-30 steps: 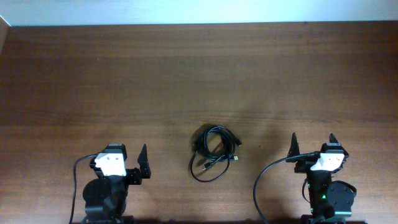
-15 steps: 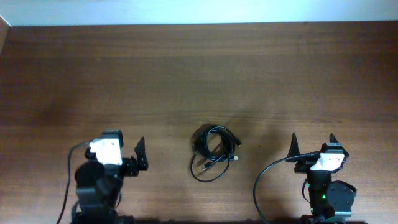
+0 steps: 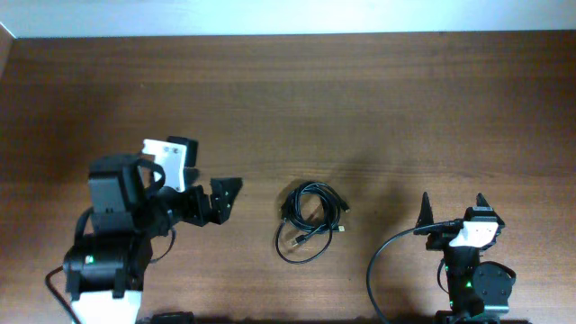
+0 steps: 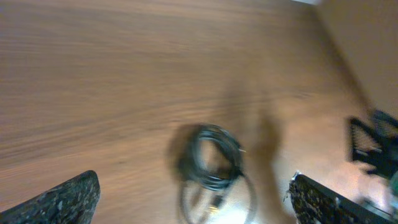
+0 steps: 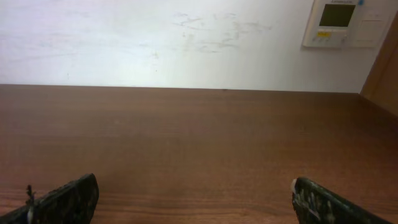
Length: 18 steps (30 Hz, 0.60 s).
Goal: Untangle cables
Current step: 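Reach the left gripper forward and down onto the black cable coil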
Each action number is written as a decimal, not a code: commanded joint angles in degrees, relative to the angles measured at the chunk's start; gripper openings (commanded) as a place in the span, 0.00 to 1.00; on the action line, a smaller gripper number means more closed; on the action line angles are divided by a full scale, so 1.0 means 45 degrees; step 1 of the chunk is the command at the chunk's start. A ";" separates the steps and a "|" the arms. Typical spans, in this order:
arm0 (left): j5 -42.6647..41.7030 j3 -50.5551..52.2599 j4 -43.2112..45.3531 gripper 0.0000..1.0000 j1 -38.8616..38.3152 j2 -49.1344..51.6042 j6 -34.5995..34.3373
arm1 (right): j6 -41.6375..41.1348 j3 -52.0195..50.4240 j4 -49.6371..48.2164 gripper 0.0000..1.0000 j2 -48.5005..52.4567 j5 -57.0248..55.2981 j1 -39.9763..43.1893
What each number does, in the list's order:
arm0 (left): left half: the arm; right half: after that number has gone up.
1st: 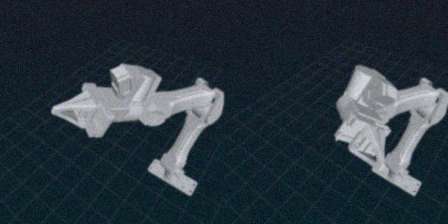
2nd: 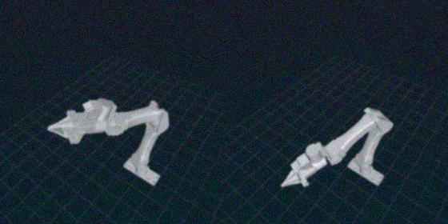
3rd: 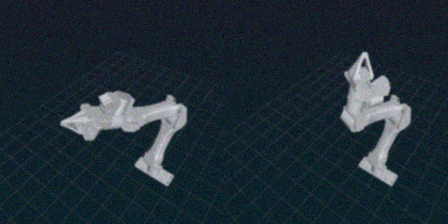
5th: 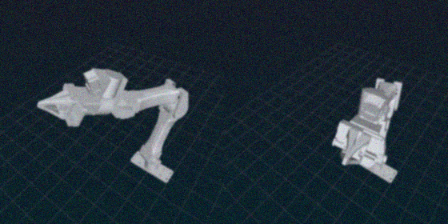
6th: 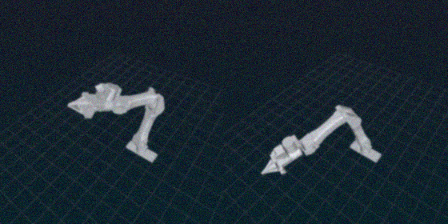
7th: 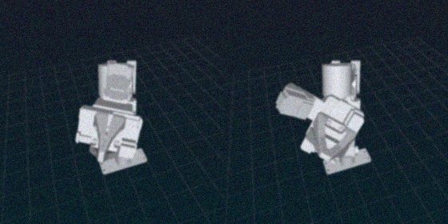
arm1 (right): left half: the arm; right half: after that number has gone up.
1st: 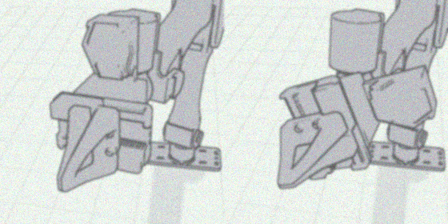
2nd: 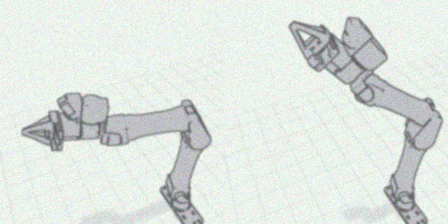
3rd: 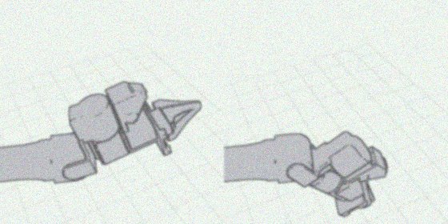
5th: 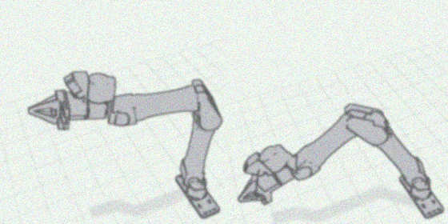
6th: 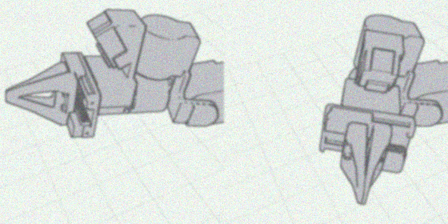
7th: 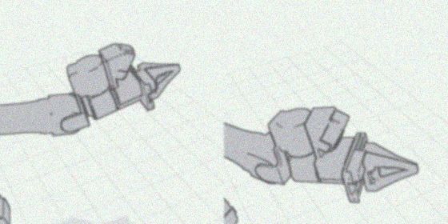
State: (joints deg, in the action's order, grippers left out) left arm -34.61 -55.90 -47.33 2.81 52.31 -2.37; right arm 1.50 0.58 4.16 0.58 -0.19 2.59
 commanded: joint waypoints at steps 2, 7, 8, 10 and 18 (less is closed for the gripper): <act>-0.2059 -0.0209 0.0797 0.99 -0.0413 0.0986 0.0267 | -0.0141 -0.0058 0.0078 0.99 -0.0039 -0.0068 0.0087; 0.2453 -0.0209 0.1661 0.99 -0.3298 0.2025 -0.0049 | -0.0141 -0.0058 0.0078 0.99 -0.0039 -0.0073 0.0087; 0.3531 -0.0209 0.1778 0.99 -0.3988 0.2273 -0.0044 | -0.0141 -0.0058 0.0078 0.99 -0.0039 -0.0068 0.0087; 0.5571 -0.0209 0.2074 0.99 -0.5362 0.2934 -0.0034 | -0.0141 -0.0058 0.0078 0.98 -0.0039 -0.0073 0.0087; 0.6747 -0.0209 0.4289 0.99 -0.7257 0.7038 0.0588 | -0.0141 -0.0058 0.0078 0.99 -0.0039 -0.0068 0.0087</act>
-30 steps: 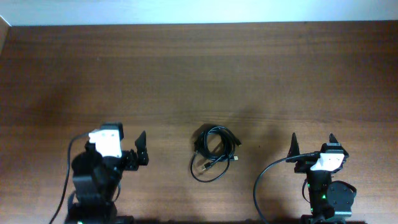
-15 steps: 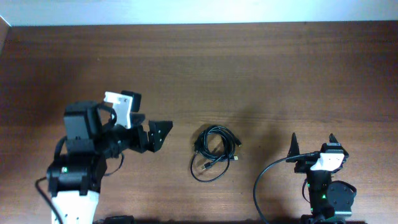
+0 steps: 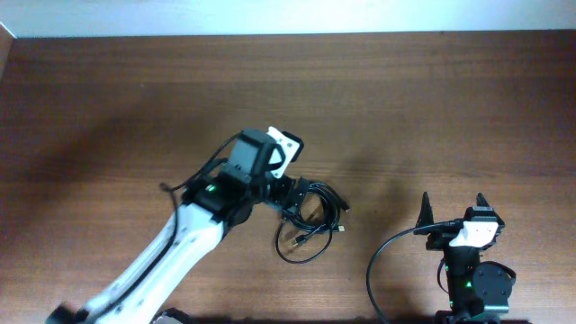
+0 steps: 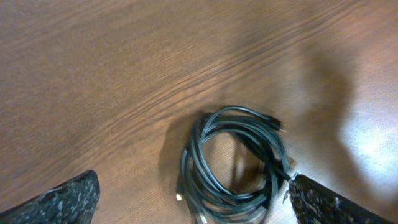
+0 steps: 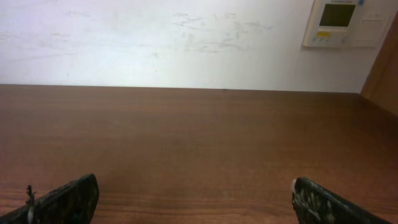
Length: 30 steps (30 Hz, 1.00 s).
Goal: Untangle cables
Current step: 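Reach the left gripper forward and down onto the black cable coil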
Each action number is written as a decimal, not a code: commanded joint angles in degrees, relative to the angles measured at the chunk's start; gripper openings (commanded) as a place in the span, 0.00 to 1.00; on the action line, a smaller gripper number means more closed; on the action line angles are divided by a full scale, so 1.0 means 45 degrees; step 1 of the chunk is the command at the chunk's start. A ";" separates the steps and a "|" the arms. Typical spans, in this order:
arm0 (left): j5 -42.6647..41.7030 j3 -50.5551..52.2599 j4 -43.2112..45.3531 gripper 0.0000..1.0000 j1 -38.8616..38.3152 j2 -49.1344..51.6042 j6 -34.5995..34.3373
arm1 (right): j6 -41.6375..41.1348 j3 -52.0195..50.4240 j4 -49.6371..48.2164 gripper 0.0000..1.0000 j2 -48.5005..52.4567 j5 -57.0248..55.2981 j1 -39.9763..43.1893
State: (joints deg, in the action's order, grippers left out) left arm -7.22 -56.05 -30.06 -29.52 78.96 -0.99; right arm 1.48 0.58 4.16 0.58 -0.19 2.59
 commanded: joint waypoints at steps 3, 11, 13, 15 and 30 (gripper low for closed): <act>0.0471 -0.0175 0.0704 0.98 -0.0078 0.2356 0.0287 | -0.0136 -0.0058 0.0078 0.99 -0.0039 -0.0073 0.0087; 0.0141 -0.0175 0.1486 0.72 -0.0991 0.3949 0.0437 | -0.0136 -0.0058 0.0078 0.99 -0.0039 -0.0073 0.0087; 0.0233 -0.0165 0.1409 0.60 -0.1214 0.4299 0.0588 | -0.0136 -0.0058 0.0078 0.98 -0.0039 -0.0073 0.0087; 0.0253 -0.0155 0.1277 0.58 -0.1253 0.4571 0.0646 | -0.0136 -0.0058 0.0078 0.98 -0.0039 -0.0073 0.0087; 0.1336 -0.1064 -0.1501 0.00 -0.1239 0.5163 -0.2021 | -0.0136 -0.0058 0.0078 0.98 -0.0039 -0.0073 0.0087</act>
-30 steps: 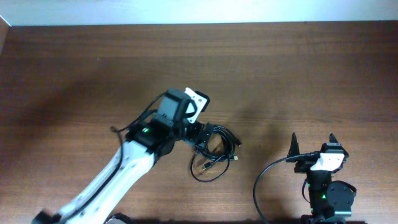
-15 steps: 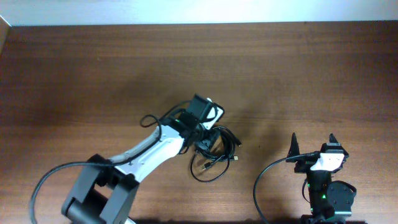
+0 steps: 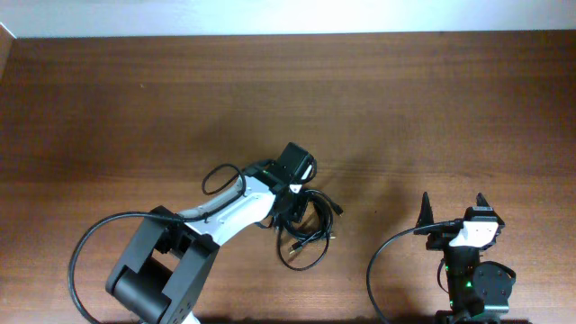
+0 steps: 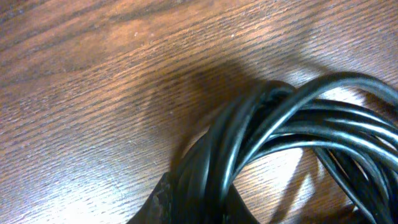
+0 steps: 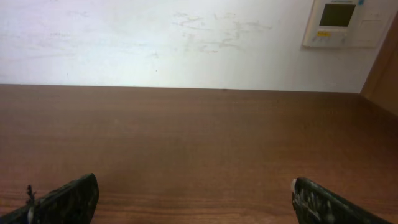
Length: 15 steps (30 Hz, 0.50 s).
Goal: Untangle cables
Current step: 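Reach the left gripper forward and down onto the black cable coil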
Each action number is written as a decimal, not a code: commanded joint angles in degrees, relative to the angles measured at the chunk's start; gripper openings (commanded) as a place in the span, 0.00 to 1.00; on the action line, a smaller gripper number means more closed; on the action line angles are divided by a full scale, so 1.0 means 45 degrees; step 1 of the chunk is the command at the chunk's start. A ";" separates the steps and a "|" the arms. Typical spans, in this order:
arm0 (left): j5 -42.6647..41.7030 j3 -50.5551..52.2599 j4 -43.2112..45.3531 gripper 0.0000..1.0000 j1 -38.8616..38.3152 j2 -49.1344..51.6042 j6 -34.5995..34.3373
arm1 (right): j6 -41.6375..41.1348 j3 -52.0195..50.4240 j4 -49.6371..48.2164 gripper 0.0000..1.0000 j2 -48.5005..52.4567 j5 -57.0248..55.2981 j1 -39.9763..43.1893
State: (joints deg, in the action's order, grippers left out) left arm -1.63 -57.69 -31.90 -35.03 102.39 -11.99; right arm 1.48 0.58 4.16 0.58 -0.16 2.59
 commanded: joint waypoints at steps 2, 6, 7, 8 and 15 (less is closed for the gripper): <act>0.0087 -0.1511 -0.2074 0.00 -0.0015 -0.0500 0.0457 | -0.0136 -0.0058 0.0083 0.98 -0.0039 -0.0078 0.0087; 0.0083 -0.2550 -0.2856 0.11 -0.0019 -0.1836 0.0447 | -0.0136 -0.0058 0.0083 0.99 -0.0039 -0.0078 0.0087; 0.0087 -0.2550 -0.2837 0.57 -0.0019 -0.1996 0.0447 | -0.0136 -0.0058 0.0078 0.98 -0.0039 -0.0078 0.0087; 0.0087 -0.2550 -0.2832 0.76 -0.0019 -0.2064 0.0447 | -0.0136 -0.0058 0.0078 0.99 -0.0039 -0.0078 0.0087; 0.0078 -0.2293 -0.3084 0.84 -0.0044 -0.2030 -0.4323 | -0.0136 -0.0058 0.0078 0.99 -0.0039 -0.0078 0.0087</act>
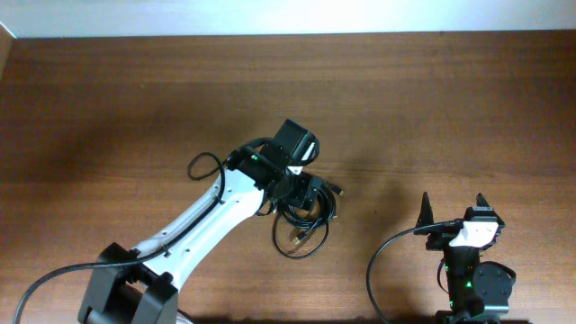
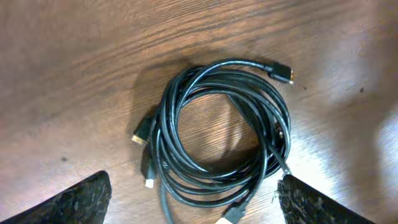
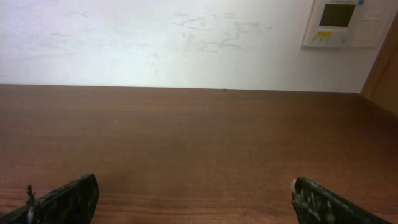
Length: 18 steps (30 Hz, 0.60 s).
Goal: Untangle cables
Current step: 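Reach the left gripper forward and down onto the black cable coil, then grasp the cable coil with the left gripper and lift it slightly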
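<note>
A bundle of black cables (image 2: 221,146) lies coiled on the brown table, with plug ends sticking out at its upper right (image 2: 283,73) and left (image 2: 140,132). My left gripper (image 2: 193,211) hangs open above the coil, its fingers (image 2: 68,202) spread wide to either side and nothing between them. In the overhead view the left gripper (image 1: 306,196) is over the top of the cable bundle (image 1: 304,220). My right gripper (image 1: 453,205) stands open near the front right, well apart from the cables, and it (image 3: 193,205) faces bare table.
The right arm's own black lead (image 1: 382,265) curves along the table beside its base. The left arm (image 1: 207,225) stretches from the front left to the middle. A white wall with a control panel (image 3: 339,22) stands behind the table's far edge (image 1: 288,36).
The left gripper was down on the coil with the camera right against the cables; now it is higher and open, and the whole coil shows beneath it on the table. The right arm has not moved.
The left gripper was open near its base, left of the coil. Then it was at the coil's left edge, open. Then it was low on the coil, close against the strands. Now it stands open above the coil, which has shifted slightly.
</note>
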Each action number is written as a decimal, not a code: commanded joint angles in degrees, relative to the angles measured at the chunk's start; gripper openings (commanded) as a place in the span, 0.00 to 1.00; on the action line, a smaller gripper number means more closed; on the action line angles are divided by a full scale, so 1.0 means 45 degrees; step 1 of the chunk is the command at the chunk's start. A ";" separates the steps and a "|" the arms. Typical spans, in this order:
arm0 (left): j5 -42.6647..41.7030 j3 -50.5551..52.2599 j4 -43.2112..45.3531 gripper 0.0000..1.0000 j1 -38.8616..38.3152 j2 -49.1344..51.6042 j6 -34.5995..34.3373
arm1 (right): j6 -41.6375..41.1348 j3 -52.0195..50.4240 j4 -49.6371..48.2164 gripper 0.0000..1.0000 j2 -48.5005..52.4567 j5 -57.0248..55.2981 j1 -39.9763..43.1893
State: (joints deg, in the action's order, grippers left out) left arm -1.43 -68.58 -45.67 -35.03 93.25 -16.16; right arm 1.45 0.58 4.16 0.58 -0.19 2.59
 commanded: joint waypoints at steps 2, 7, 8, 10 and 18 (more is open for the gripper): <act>0.0039 0.0423 -0.0010 0.79 -0.0107 0.0010 -0.5935 | -0.0131 -0.0058 0.0078 0.99 -0.0039 -0.0073 0.0087; 0.0034 0.1588 0.0044 0.61 -0.0325 0.0010 -1.1356 | -0.0131 -0.0058 0.0078 0.98 -0.0039 -0.0073 0.0087; 0.0034 0.1724 0.0087 0.61 -0.0408 0.0010 -1.1827 | -0.0131 -0.0058 0.0083 0.99 -0.0039 -0.0073 0.0087; 0.0044 0.2021 0.0306 0.65 -0.0758 0.0010 -1.2585 | -0.0131 -0.0058 0.0078 0.99 -0.0039 -0.0073 0.0087; 0.1326 0.3449 0.2623 0.46 -0.2035 0.0044 -1.5261 | -0.0131 -0.0058 0.0078 0.99 -0.0039 -0.0073 0.0087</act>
State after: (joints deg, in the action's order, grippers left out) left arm 0.73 -55.35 -35.70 -42.87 93.25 -79.57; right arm 1.48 0.58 4.16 0.58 -0.16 2.59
